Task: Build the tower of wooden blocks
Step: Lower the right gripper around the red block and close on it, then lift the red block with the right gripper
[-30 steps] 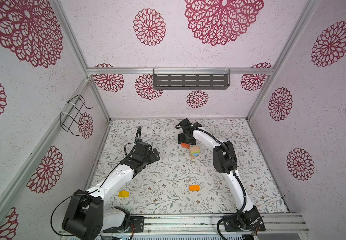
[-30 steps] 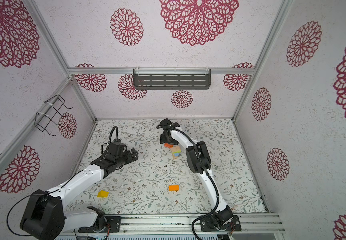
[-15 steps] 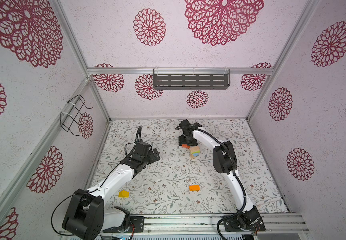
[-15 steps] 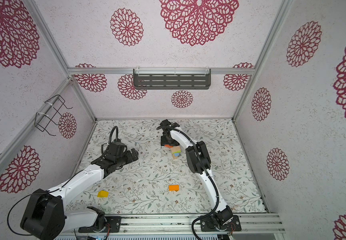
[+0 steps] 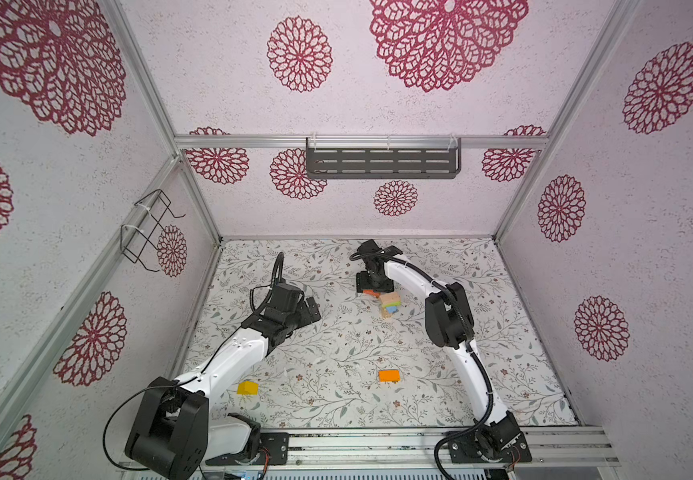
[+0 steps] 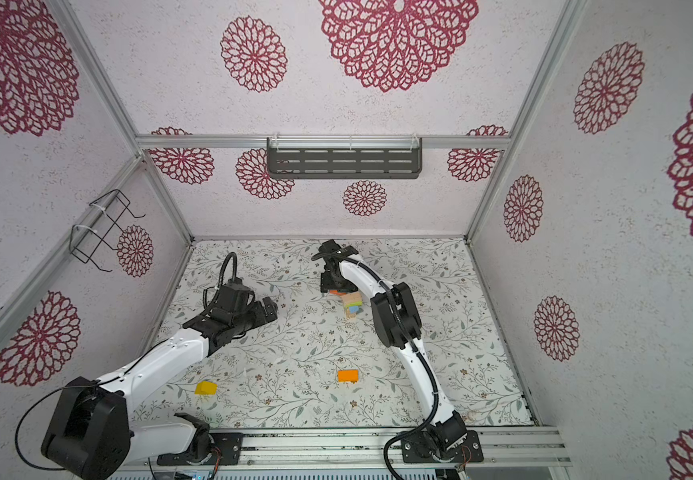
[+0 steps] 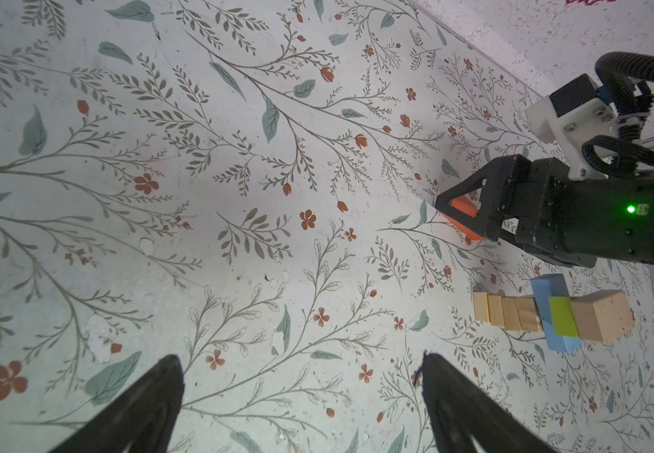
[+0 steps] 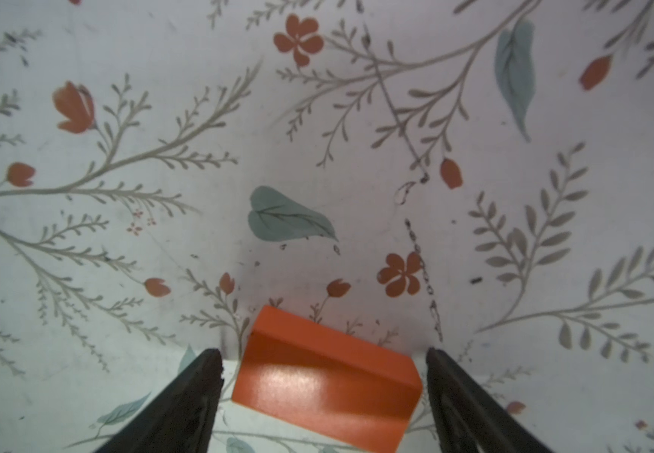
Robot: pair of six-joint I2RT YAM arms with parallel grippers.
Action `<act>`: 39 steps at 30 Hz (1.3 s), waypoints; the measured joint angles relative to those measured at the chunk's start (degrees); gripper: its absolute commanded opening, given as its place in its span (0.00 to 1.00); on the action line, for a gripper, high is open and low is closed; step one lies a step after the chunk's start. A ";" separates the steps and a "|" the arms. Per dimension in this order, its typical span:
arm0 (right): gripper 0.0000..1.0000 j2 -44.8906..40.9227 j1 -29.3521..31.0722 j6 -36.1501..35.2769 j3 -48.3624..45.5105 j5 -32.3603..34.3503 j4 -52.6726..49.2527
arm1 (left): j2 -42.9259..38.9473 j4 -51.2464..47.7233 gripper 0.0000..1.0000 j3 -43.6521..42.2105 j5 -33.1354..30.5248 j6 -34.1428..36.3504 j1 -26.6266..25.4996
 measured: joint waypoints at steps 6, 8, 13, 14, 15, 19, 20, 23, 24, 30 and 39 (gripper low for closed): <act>0.83 0.07 0.00 0.46 0.00 -1.03 1.57 | 0.00 0.02 0.97 0.00 0.02 0.00 0.11; 0.82 0.17 0.02 0.48 0.00 -1.14 2.25 | 0.00 0.02 0.97 0.00 0.02 0.00 0.22; 0.78 0.59 0.04 0.46 0.50 -1.07 2.86 | 0.00 0.02 0.97 0.00 0.07 0.00 0.37; 0.77 0.70 0.04 0.46 0.66 -1.07 2.84 | 0.04 0.04 0.97 0.00 0.09 0.00 0.39; 0.77 0.76 0.04 0.46 0.72 -1.05 2.91 | 0.07 0.04 0.97 0.00 0.11 0.00 0.42; 0.76 0.79 0.09 0.42 0.74 -0.68 2.97 | 0.50 0.09 0.97 -0.02 0.26 0.00 0.48; 0.76 0.79 0.15 0.39 0.74 -0.46 2.97 | 0.59 0.09 0.97 -0.02 0.28 0.00 0.48; 0.77 0.81 0.46 0.31 0.74 0.61 2.75 | 0.70 0.11 0.97 -0.11 0.28 -0.02 0.50; 0.77 0.81 0.59 0.28 0.74 0.83 2.58 | 0.74 0.13 0.97 -0.17 0.31 -0.02 0.50; 0.79 0.85 1.31 -0.11 0.74 3.02 1.11 | 0.92 0.24 0.98 -0.66 0.48 -0.02 0.52; 0.74 0.92 1.44 -0.17 0.74 4.09 0.44 | 0.94 0.31 0.97 -0.66 0.48 -0.02 0.52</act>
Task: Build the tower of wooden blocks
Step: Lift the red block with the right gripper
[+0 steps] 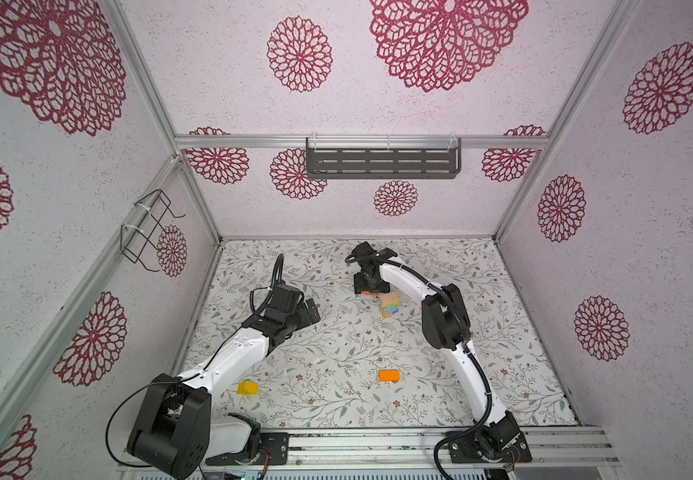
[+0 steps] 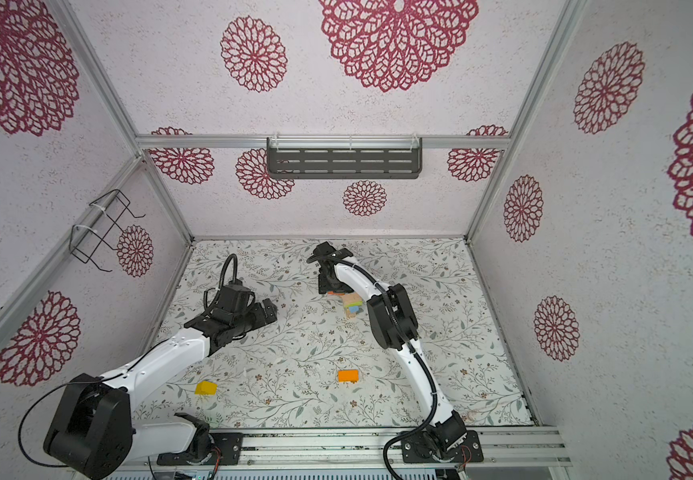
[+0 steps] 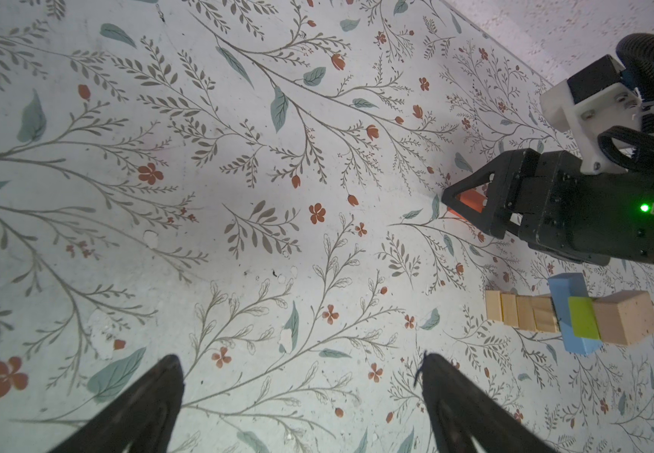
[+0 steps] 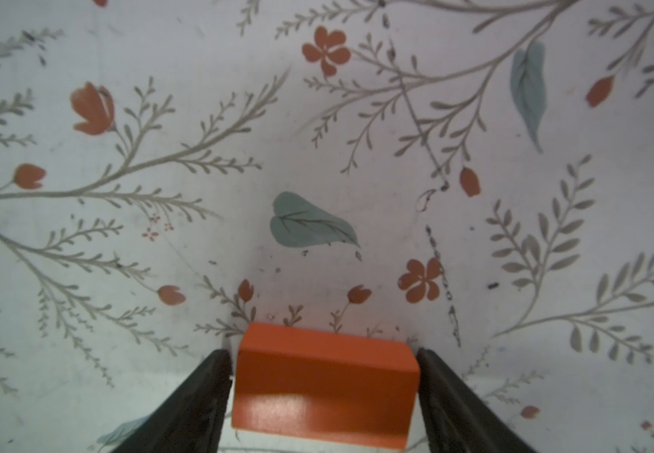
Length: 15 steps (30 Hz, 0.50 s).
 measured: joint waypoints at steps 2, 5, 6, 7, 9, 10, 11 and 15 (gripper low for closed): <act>0.70 0.00 0.00 -0.02 0.00 0.00 0.00 | 0.00 0.00 0.97 0.00 0.00 0.00 0.00; 0.66 0.00 0.00 -0.04 0.00 0.11 -0.02 | 0.00 0.00 0.97 0.00 0.00 0.00 0.00; 0.66 0.00 0.00 -0.04 0.00 0.24 -0.02 | 0.00 0.00 0.97 0.00 0.00 0.00 0.00; 0.65 0.00 0.00 -0.04 0.00 0.35 -0.02 | 0.00 0.02 0.97 0.00 0.00 0.00 0.00; 0.63 0.00 0.00 -0.07 0.00 0.52 0.00 | 0.02 0.02 0.97 0.00 0.00 0.02 0.00; 0.61 0.00 0.00 -0.02 0.00 0.70 0.00 | 0.07 0.02 0.97 0.00 0.00 0.02 0.00; 0.60 0.00 0.00 -0.11 0.00 0.87 0.00 | 0.09 0.02 0.97 0.00 0.00 0.02 0.00; 0.60 -0.02 0.00 -0.46 0.00 1.09 0.02 | 0.22 0.04 0.97 0.00 0.00 0.02 0.00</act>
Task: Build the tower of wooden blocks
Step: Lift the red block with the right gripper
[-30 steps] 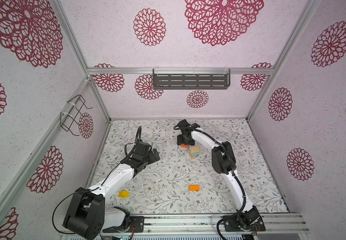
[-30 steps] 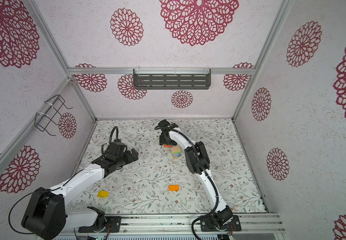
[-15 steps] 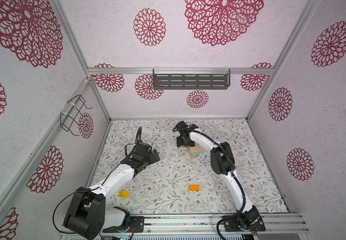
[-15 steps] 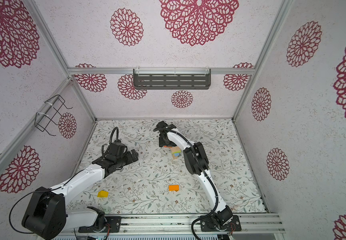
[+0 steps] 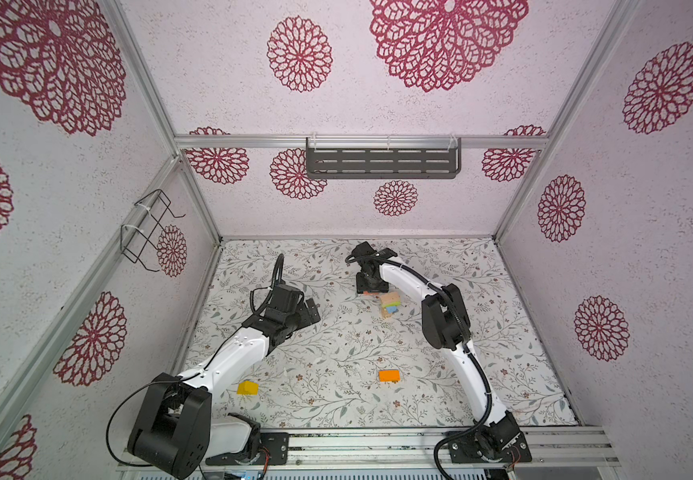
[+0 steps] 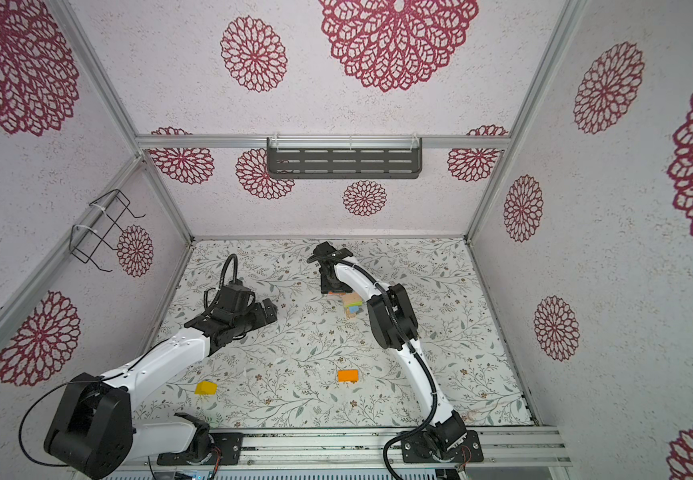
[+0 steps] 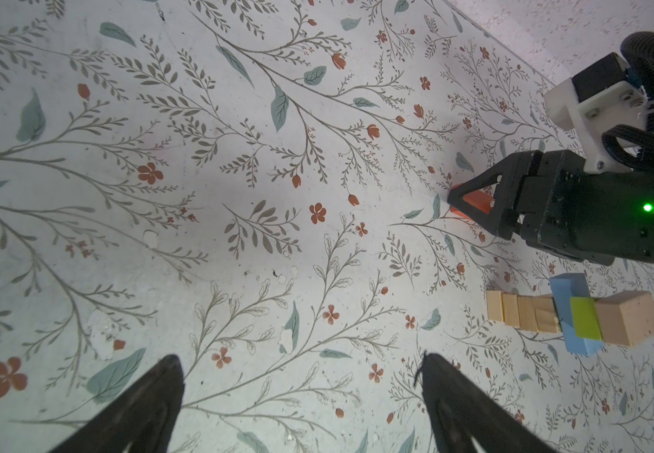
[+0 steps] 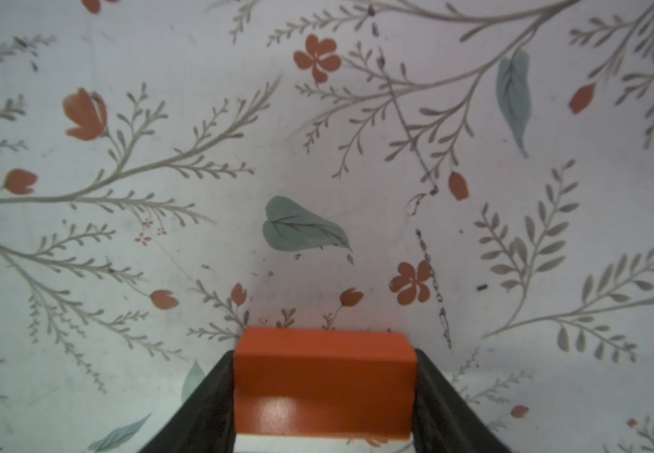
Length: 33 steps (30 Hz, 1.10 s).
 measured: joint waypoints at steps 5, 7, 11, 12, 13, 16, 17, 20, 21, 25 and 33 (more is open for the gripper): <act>0.59 -0.07 0.02 -0.46 0.00 0.15 0.02 | 0.00 0.02 0.97 0.02 0.11 0.00 0.00; 0.59 -0.11 0.00 -0.61 0.00 0.31 -0.11 | -0.02 0.00 0.97 0.02 0.35 0.00 0.00; 0.55 -0.37 0.00 -1.09 0.00 0.57 -0.61 | 0.00 -0.07 0.97 0.02 0.81 -0.04 0.00; 0.54 -0.52 0.00 -1.14 0.00 0.83 -0.85 | 0.00 -0.11 0.97 0.04 0.87 -0.04 0.00; 0.54 -0.81 0.00 -1.46 0.00 1.05 -1.07 | -0.02 -0.17 0.97 0.04 1.01 -0.11 0.00; 0.54 -2.03 0.00 -1.79 0.00 1.46 -1.53 | -0.04 -0.37 0.97 0.11 1.29 -0.24 0.00; 0.54 -2.51 0.00 -1.95 0.00 1.53 -1.55 | -0.04 -0.39 0.97 0.13 1.33 -0.26 0.00; 0.54 -4.39 0.00 -2.12 0.00 1.75 -1.62 | -0.31 -0.85 0.97 0.13 1.33 -0.28 0.00; 0.54 -5.16 0.00 -2.25 0.00 1.81 -1.73 | -0.55 -1.20 0.97 0.13 1.33 -0.28 0.00; 0.54 -8.39 0.00 -3.17 0.11 2.36 -2.75 | -1.75 -2.56 0.97 0.39 1.38 -0.26 0.00; 0.55 -15.74 0.00 -5.01 -1.64 2.75 -5.99 | -2.36 -5.57 0.97 3.26 1.16 -0.22 -0.63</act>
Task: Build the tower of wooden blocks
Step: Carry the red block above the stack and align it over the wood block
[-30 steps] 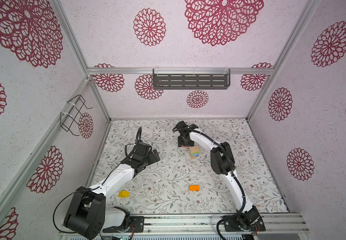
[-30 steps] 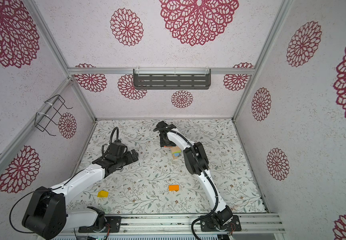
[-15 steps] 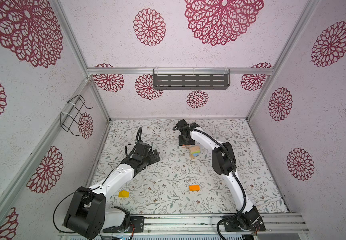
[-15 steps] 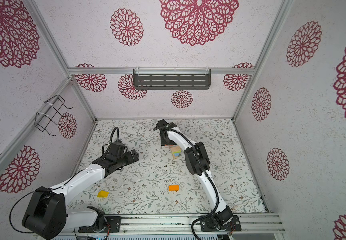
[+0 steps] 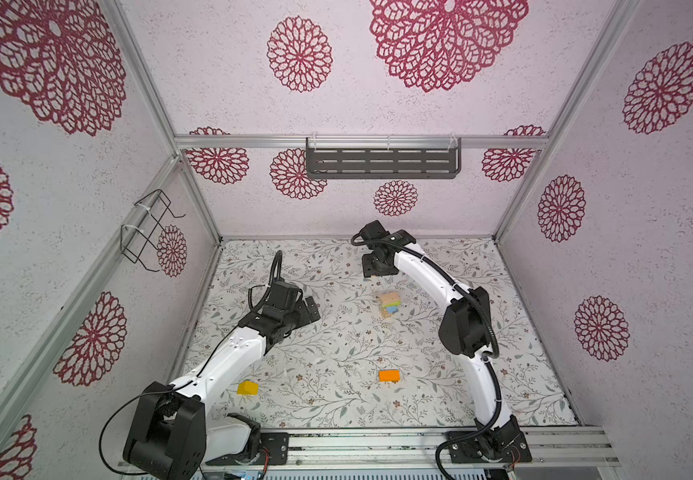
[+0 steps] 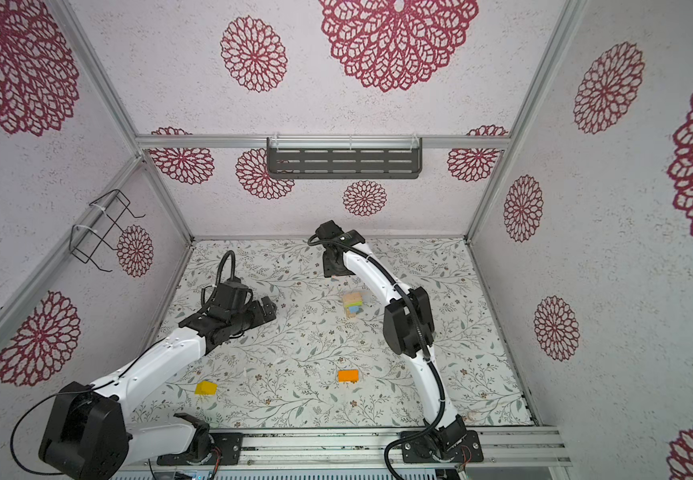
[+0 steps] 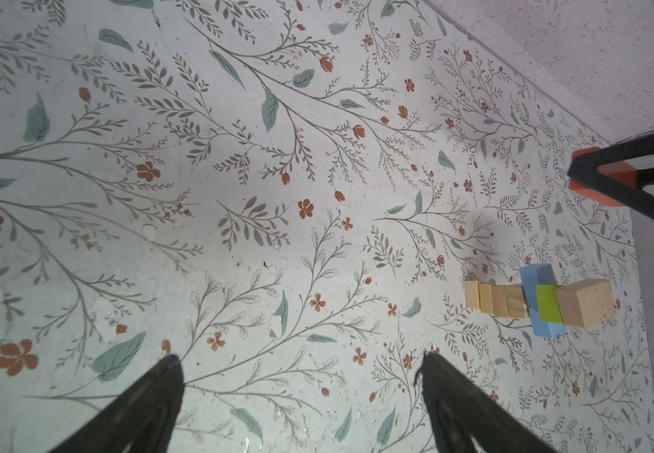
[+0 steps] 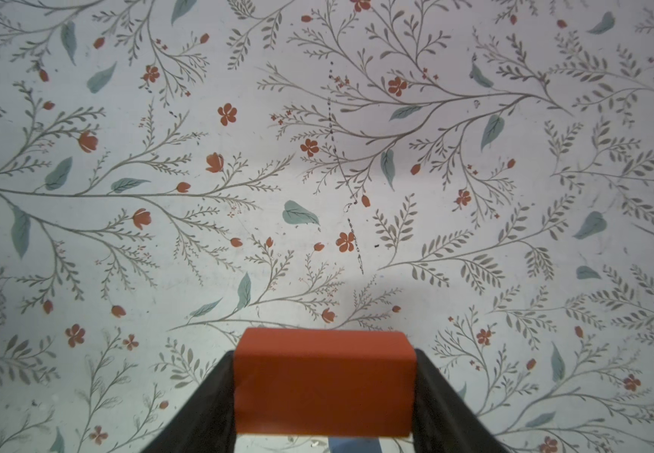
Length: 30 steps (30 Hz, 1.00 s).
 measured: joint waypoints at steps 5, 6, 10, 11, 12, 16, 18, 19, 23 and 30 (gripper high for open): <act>0.56 -7.39 0.00 -1.07 -6.71 -0.42 -0.57 | 0.07 -1.51 0.97 2.23 -0.44 0.00 -1.62; 0.56 -8.66 0.00 -1.42 -7.69 -0.68 -0.79 | 0.11 -1.66 0.97 2.73 -0.57 0.02 -1.95; 0.56 -11.72 0.00 -2.27 -11.04 -2.08 -1.14 | 0.83 -1.88 0.97 3.98 -1.22 -0.04 -3.19; 0.56 -12.26 0.02 -2.56 -12.02 -2.36 -1.14 | 1.05 -1.88 0.97 4.04 -1.36 -0.07 -3.45; 0.56 -12.90 0.04 -2.97 -13.38 -2.71 -1.16 | 1.31 -1.90 0.97 4.04 -1.49 -0.15 -3.72; 0.56 -13.84 0.04 -3.61 -17.53 -3.74 -1.27 | 2.69 -2.03 0.97 4.04 -1.86 -0.52 -4.66; 0.56 -13.86 0.04 -3.98 -19.12 -4.57 -1.11 | 3.13 -2.05 0.97 4.04 -2.10 -0.70 -5.05; 0.56 -13.86 0.04 -4.04 -19.89 -4.87 -0.92 | 3.37 -2.08 0.97 4.04 -2.16 -0.83 -5.25; 0.56 -13.86 0.07 -4.44 -22.12 -6.05 -0.15 | 3.82 -2.08 0.97 4.07 -2.67 -1.07 -5.60; 0.56 -13.88 0.07 -4.66 -22.43 -6.47 0.52 | 4.31 -2.03 0.97 4.07 -2.97 -1.29 -5.70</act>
